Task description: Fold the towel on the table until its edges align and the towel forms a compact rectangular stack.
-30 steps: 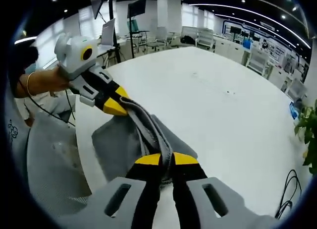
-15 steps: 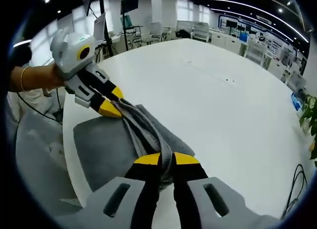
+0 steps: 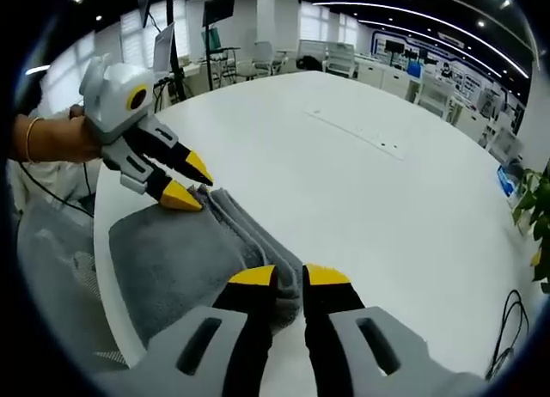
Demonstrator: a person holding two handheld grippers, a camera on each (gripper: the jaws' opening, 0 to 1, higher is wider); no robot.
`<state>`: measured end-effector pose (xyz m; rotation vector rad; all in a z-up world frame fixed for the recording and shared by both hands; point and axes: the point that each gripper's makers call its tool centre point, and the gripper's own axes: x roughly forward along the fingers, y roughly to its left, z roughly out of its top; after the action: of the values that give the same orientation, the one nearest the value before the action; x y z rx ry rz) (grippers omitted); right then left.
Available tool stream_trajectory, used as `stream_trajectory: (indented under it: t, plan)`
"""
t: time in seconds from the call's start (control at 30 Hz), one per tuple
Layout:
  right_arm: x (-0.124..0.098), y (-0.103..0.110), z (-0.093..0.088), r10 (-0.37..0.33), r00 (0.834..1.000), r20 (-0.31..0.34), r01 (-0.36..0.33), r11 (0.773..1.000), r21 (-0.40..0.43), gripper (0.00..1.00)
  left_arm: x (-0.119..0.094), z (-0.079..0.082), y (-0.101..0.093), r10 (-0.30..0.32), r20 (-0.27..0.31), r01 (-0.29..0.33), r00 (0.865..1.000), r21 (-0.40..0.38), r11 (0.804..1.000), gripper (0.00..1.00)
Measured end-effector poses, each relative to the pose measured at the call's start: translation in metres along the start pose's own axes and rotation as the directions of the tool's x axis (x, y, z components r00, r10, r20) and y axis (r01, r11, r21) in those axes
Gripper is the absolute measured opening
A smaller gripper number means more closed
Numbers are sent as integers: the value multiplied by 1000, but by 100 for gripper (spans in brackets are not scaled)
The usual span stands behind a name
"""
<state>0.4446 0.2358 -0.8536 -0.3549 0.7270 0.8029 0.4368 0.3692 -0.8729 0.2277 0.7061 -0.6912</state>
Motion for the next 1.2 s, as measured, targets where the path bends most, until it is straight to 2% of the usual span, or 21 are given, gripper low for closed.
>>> stream_trajectory:
  t: [0.07,0.23,0.43,0.73,0.87,0.9,0.93,1.0,1.07,1.2]
  plan:
    - [0,-3,0,-19,1000,6,19,1000,5,18,-2,6,5,24,28,-23,999,-20,1000,23]
    - [-7,-9,6,-62,997,40,62,998,21,29,-9,10,11,55,46,-54,997,-27,998,24]
    - [-19,-12,11,-69,995,77,68,998,16,34,-21,12,7,45,52,-46,998,19,999,27]
    - [-34,6,3,8,995,103,-5,999,-33,45,-43,12,-12,-8,71,5,997,42,999,38]
    - [-43,25,-4,48,994,97,-42,997,-66,48,-52,10,-29,-56,83,51,995,58,997,44]
    - [-45,29,-6,59,994,94,-52,996,-76,49,-54,9,-34,-69,83,65,994,58,996,45]
    - [-41,21,-6,69,993,93,-61,995,-84,49,-56,8,-38,-80,87,76,993,56,996,46]
    - [-45,32,-10,94,992,86,-85,991,-104,50,-57,5,-45,-100,91,95,991,52,994,48]
    - [-43,30,-14,113,991,74,-104,987,-122,52,-58,3,-51,-116,91,113,989,45,993,50]
    - [-49,49,-27,164,986,35,-157,975,-155,56,-61,-3,-65,-149,90,146,985,45,988,52]
